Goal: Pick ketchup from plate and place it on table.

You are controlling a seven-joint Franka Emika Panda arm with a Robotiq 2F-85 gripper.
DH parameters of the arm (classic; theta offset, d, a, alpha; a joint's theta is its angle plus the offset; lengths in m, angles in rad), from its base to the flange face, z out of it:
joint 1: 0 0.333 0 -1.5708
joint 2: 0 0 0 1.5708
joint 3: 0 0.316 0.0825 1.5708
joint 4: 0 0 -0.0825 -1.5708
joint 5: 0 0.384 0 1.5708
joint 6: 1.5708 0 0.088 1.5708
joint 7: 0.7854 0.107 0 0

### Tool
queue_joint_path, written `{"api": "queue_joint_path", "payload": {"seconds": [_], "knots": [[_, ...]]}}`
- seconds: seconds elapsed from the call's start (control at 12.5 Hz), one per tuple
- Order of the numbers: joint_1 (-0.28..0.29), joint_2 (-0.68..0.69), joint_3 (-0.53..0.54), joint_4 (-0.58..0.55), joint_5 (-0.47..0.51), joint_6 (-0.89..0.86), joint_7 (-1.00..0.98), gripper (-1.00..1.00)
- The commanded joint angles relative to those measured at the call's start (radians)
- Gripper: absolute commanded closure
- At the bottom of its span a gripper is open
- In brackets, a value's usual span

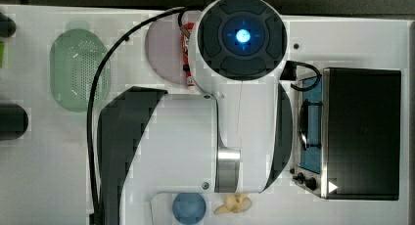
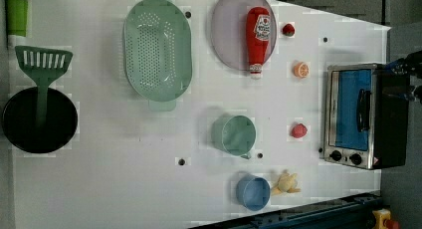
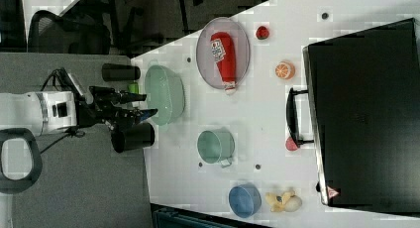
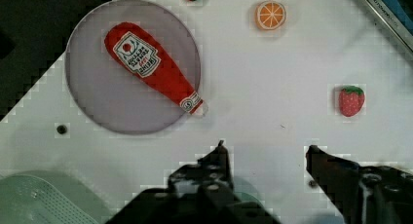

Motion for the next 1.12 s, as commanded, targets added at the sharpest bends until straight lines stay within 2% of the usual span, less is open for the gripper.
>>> {"api": "queue_joint_path", "payload": {"seconds": [0.08, 0.24, 0.72, 1.12], "knots": [[-0.100, -0.203, 0.011, -0.088, 0.034, -0.191, 0.011, -0.58], [-0.097, -0.193, 0.016, -0.088, 0.034, -0.188, 0.004, -0.99], [-0.083, -0.061, 0.062, -0.087, 0.034, -0.093, -0.006, -1.00], [-0.075, 0.103, 0.114, -0.082, 0.034, 0.103, -0.042, -1.00]]}}
